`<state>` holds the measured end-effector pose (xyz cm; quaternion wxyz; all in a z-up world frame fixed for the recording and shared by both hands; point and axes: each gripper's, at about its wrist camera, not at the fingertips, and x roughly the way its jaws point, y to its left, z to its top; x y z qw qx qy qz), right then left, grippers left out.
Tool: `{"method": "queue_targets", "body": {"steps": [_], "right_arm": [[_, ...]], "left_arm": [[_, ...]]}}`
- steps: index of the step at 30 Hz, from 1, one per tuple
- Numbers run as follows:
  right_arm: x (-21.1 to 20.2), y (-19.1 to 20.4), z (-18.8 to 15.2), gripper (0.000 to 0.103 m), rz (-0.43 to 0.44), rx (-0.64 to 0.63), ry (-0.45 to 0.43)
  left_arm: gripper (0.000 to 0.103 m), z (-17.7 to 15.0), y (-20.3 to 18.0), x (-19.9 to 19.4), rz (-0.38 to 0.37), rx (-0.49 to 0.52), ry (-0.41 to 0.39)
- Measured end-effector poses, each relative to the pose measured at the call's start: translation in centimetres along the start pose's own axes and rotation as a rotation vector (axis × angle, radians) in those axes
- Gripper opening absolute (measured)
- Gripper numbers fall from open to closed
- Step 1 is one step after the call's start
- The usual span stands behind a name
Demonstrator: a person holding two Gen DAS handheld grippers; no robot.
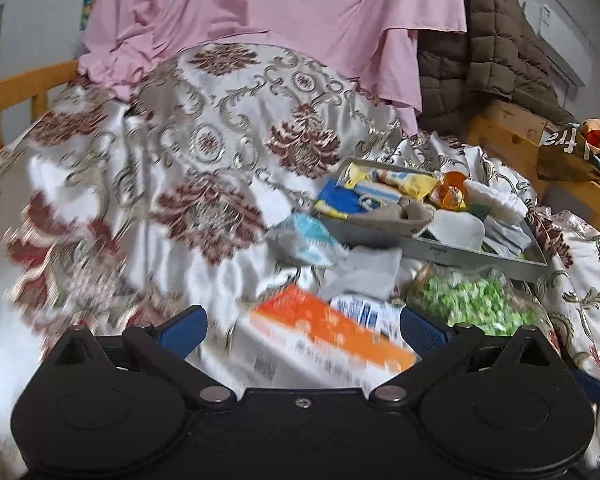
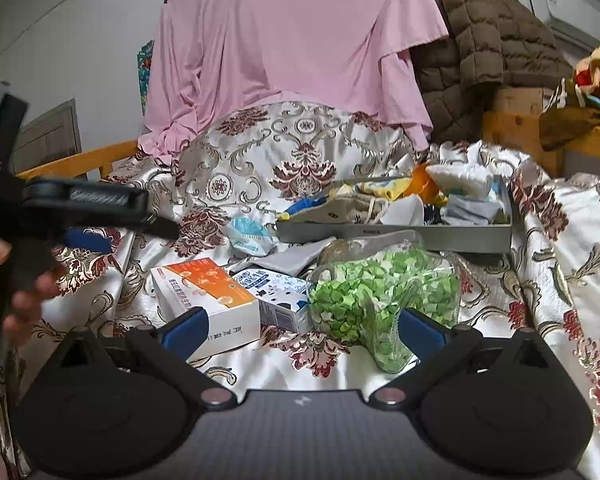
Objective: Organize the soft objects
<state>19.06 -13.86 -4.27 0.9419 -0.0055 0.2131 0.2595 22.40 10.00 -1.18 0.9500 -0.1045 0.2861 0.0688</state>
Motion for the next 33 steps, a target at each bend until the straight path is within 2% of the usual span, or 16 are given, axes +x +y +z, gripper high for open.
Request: {"method": "queue_targets", "body": {"steps": [7, 9, 13, 16, 22, 30, 33], "right_arm": [[1.9, -0.7, 0.9, 0.103, 0.013, 0.003, 0.057], [2.7, -0.7, 1.8, 0.103, 0.007, -0.029, 0.069], [6.2, -0.1, 4.4, 0.103, 0.018, -0.158, 0.109], [10.0, 0.6, 7.1, 0.103, 0.06, -0.23, 0.159], [17.9, 1.4, 10.5, 0.103, 0.117, -0.242, 0.319], [25.0, 2.9, 10.7, 0.103, 0.145, -0.43, 0.489], [27.0, 3.3, 10.4, 0.103, 0.142, -0.446, 0.532]], "left_arm": [[0.102, 3.9, 0.5, 5.4, -0.072, 0.074, -0.077], [0.102, 4.7, 1.0, 7.4, -0.077, 0.064, -0.059], [0.102, 6.0, 2.7, 10.9, -0.138, -0.03, -0.016], [0.102, 6.5, 4.3, 13.1, -0.196, -0.111, 0.023], [0.102, 6.5, 6.7, 17.1, -0.27, -0.307, 0.11], [0.1, 7.1, 8.4, 20.8, -0.355, -0.439, 0.24], [0.097, 6.8, 8.8, 22.0, -0.38, -0.484, 0.303]]}}
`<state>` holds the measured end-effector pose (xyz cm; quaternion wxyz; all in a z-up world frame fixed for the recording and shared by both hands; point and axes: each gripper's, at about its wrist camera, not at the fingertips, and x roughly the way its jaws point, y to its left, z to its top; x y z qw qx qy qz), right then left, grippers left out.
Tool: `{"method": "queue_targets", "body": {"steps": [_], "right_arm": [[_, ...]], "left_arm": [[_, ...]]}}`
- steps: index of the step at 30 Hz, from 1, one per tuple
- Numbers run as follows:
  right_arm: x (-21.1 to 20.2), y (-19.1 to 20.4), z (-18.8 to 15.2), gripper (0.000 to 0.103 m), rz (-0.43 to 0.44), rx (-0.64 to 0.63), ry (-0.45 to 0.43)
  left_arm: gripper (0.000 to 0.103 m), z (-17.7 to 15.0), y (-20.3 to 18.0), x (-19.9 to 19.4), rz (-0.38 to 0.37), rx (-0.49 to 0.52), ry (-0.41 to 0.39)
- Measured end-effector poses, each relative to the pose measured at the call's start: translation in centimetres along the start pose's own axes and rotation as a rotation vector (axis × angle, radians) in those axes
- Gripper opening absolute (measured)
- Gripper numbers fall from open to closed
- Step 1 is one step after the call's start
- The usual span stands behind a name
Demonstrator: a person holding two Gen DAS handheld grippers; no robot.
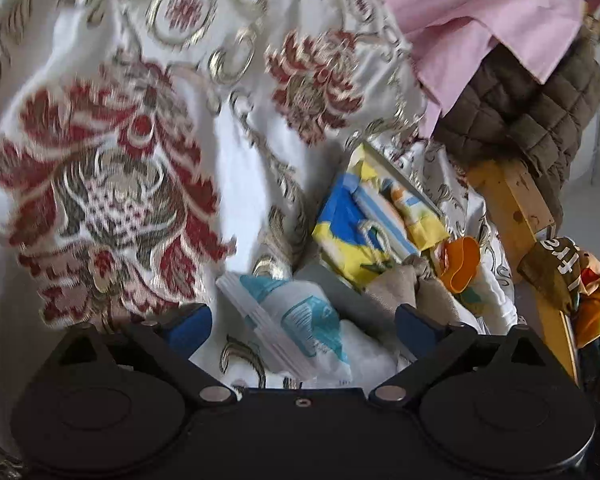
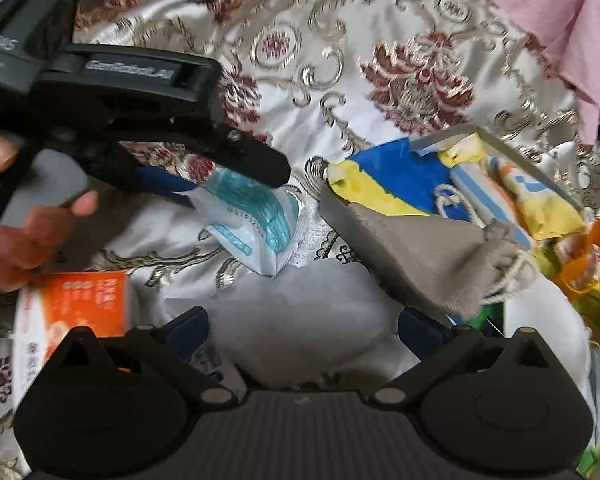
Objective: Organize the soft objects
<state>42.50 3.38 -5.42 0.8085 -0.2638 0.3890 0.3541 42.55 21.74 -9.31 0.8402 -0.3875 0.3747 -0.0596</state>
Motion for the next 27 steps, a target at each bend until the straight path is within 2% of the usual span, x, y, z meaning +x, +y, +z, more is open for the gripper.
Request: {"method": "queue_targets", "body": {"steps": [3, 7, 12, 15, 18, 22, 27], "right_arm": [[1.0, -0.4, 0.8, 0.103, 0.018, 0.043, 0.018], [1.7, -0.3, 1.1, 0.103, -0.009, 0.024, 0.042], [3.0, -1.4, 0.9, 0.102, -0.019, 0.139, 0.111], [3.2, -1.5, 0.4, 0.094, -0.019, 0.164, 0.1], [2.9, -1.1, 0.2, 0.085, -0.018, 0.164, 0.083], [2.3, -0.1, 0.1, 0.076, -0.037, 0.157, 0.068], [2.0, 0.2, -0.3, 0.068, -0.049, 0.176, 0.038]], "left_arm": [[0.097, -0.1, 1.1, 0.8, -0.027, -0.063, 0.039], [0.097, -0.1, 1.5, 1.0, -0.035, -0.08, 0.05], [0.092, -0.1, 2.0, 1.1, -0.022, -0.091, 0.058], [0.09, -0.1, 2.0, 1.2, -0.017, -0.083, 0.059], [0.078, -0.2, 2.0, 1.2, 0.005, -0.081, 0.059], [0.055, -0.2, 2.8, 1.2, 0.002, -0.117, 0.069], [0.049, -0.4, 2.7, 1.2, -0.012, -0.114, 0.079]]}}
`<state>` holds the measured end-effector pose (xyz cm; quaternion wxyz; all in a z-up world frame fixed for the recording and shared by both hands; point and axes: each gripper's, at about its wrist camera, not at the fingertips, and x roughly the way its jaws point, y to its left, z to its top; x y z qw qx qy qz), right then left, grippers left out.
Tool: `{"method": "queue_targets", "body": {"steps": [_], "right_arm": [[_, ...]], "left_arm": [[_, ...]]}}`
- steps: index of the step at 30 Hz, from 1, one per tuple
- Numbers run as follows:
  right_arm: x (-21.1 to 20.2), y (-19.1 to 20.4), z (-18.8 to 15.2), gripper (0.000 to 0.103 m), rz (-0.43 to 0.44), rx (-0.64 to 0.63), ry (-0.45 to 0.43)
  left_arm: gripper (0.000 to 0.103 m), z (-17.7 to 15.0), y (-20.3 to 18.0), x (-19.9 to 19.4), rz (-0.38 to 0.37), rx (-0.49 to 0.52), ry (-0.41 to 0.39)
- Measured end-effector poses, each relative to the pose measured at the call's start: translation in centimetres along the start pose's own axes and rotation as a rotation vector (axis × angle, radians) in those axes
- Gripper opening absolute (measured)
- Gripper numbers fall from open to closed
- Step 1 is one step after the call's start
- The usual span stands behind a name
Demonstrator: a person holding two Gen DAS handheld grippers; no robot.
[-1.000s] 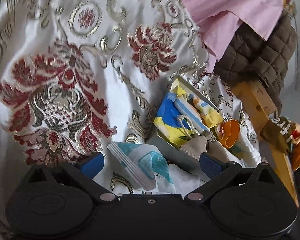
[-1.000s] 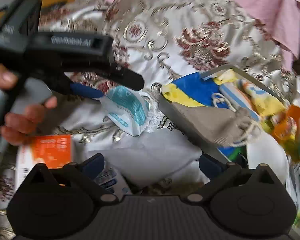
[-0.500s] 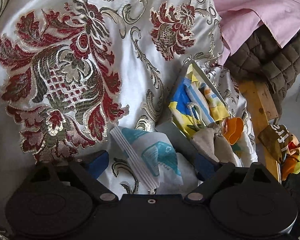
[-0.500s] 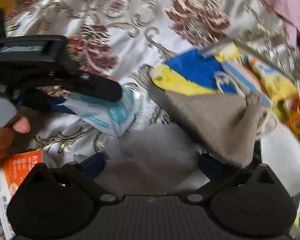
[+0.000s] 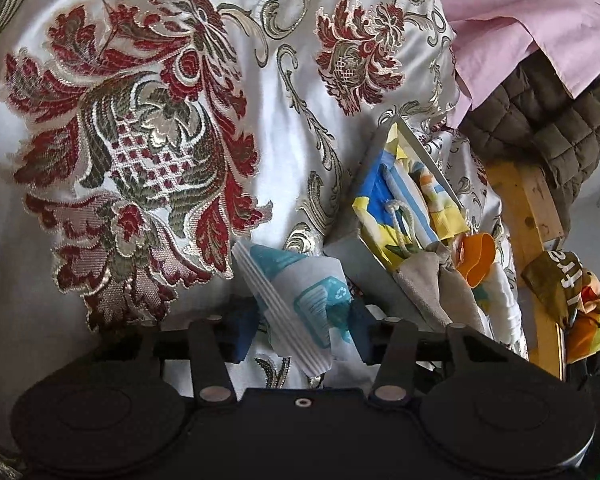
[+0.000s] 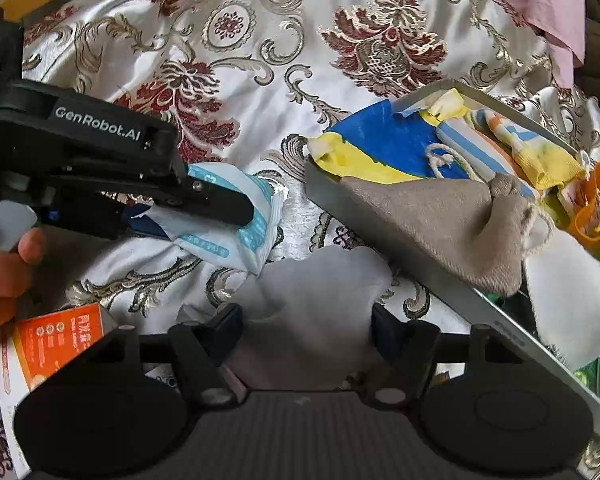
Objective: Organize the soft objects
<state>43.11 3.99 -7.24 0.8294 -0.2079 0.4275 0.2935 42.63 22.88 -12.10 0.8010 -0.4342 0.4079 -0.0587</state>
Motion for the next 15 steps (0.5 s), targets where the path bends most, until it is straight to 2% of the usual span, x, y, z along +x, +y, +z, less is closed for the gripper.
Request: {"method": "queue_targets", "body": {"steps": [6, 10, 15], "right_arm": [[-0.8, -0.5, -0.4, 0.044, -0.002, 0.019, -0.023], [-1.3, -0.7, -0.5, 0.023, -0.013, 0.027, -0.04], [-2.5, -0.9, -0.9, 0.011, -0.034, 0.01, -0.09]], "left_arm": [[0.042, -0.3, -0.9, -0.2, 0.002, 0.043, -0.002], [0.041, -0.7, -2.0, -0.3, 0.023, 0.11, -0.019], [0.037, -1.1, -3.5, -0.9, 0.037, 0.203, -0.055]]}}
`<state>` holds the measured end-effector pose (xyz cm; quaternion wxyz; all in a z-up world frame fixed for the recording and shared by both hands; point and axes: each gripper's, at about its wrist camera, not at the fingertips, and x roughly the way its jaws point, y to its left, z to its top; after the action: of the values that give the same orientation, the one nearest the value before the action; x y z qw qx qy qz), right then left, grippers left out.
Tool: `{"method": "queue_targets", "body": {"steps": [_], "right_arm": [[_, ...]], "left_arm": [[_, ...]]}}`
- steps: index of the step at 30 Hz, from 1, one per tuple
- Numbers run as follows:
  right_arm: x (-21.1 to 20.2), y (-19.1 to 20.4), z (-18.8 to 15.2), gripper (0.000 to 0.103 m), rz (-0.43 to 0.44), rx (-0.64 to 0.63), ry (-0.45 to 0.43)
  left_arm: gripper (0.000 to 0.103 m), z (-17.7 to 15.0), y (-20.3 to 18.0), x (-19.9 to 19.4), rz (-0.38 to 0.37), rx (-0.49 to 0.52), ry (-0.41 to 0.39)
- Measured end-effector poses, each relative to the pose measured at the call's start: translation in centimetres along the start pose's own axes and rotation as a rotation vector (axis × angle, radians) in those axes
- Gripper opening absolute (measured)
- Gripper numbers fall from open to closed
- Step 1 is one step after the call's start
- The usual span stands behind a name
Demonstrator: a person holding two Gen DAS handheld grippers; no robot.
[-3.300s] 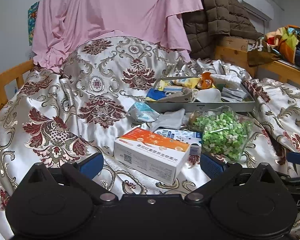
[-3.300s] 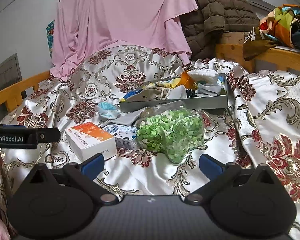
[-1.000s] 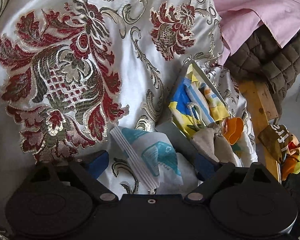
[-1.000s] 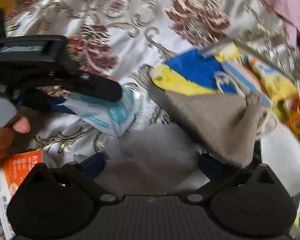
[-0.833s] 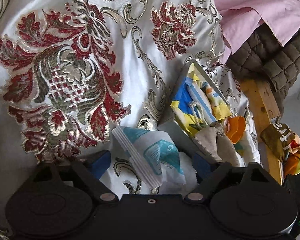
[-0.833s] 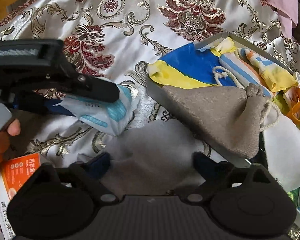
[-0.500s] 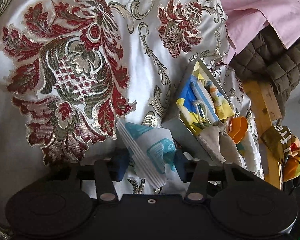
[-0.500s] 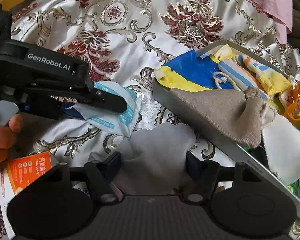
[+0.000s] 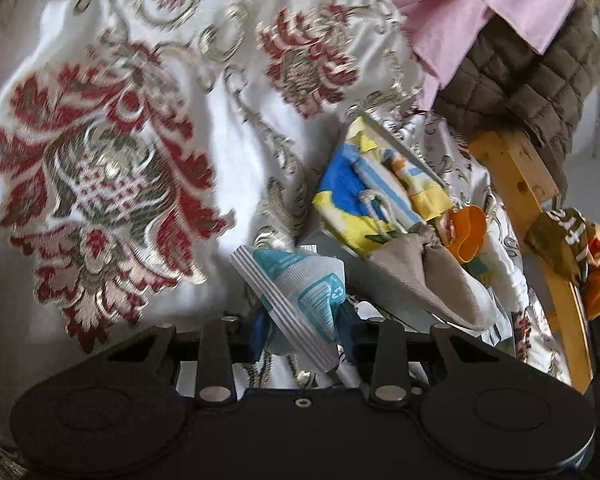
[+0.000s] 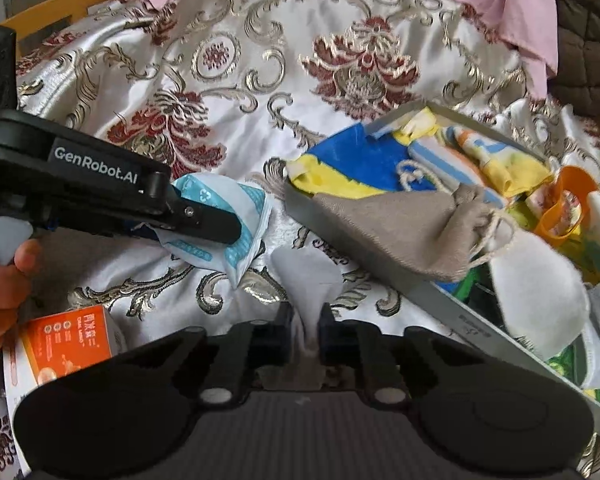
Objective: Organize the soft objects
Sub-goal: 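Carry the mask packet and white cloth over the grey tray with both tools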
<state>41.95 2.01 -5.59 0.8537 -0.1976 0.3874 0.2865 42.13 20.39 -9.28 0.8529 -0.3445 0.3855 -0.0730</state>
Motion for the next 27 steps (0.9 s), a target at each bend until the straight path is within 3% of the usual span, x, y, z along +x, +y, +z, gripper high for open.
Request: {"method": "queue_targets", "body": {"steps": [10, 16, 27], "right_arm": [[-4.9, -1.5, -0.5, 0.009, -0.03, -0.04, -0.149], [-7.9, -5.4, 0.1, 0.009, -0.054, 0.021, -0.255], [-6.3, -14.3, 1.0, 0.009, -0.122, 0.231, -0.328]], "left_arm": [[0.037, -0.6, -4.5, -2.7, -0.025, 0.176, -0.163], [0.038, -1.6, -8.0, -3.5, 0.01, 0.282, -0.275], [0.038, 0.5, -16.0, 2.5, 0.002, 0.472, -0.289]]}}
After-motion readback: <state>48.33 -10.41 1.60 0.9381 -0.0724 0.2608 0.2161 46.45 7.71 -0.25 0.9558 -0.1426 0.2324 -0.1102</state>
